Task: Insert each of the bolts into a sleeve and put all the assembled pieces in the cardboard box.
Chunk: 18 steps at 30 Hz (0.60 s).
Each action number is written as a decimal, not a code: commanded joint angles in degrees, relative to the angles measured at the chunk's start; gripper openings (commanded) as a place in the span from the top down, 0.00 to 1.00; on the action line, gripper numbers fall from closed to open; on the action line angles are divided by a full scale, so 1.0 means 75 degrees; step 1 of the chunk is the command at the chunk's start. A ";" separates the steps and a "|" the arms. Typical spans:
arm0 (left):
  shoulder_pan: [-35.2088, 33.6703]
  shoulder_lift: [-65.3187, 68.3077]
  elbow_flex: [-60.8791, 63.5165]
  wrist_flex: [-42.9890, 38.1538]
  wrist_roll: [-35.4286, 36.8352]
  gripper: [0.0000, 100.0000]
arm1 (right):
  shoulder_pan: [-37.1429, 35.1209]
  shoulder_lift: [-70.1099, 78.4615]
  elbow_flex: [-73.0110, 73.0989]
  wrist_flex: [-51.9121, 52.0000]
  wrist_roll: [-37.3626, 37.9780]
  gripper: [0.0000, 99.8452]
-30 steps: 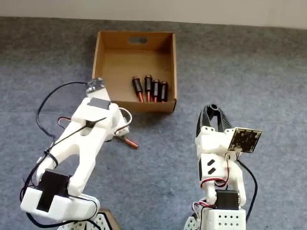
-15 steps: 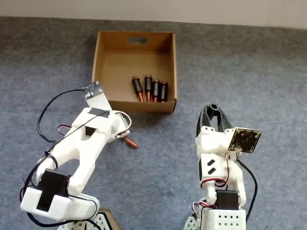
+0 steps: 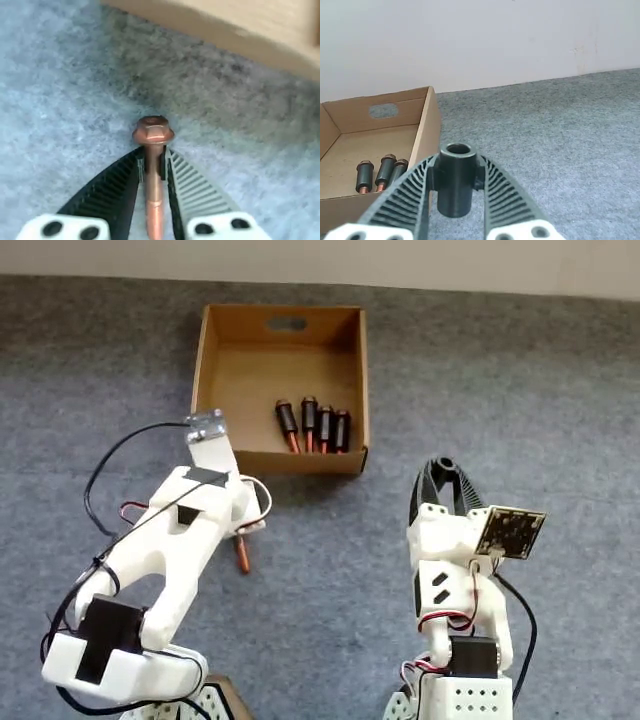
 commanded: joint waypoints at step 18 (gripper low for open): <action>0.0897 -0.0006 -0.0897 0.1219 -0.3481 0.99 | 0.0041 -0.0100 0.0838 0.0053 -0.0035 0.99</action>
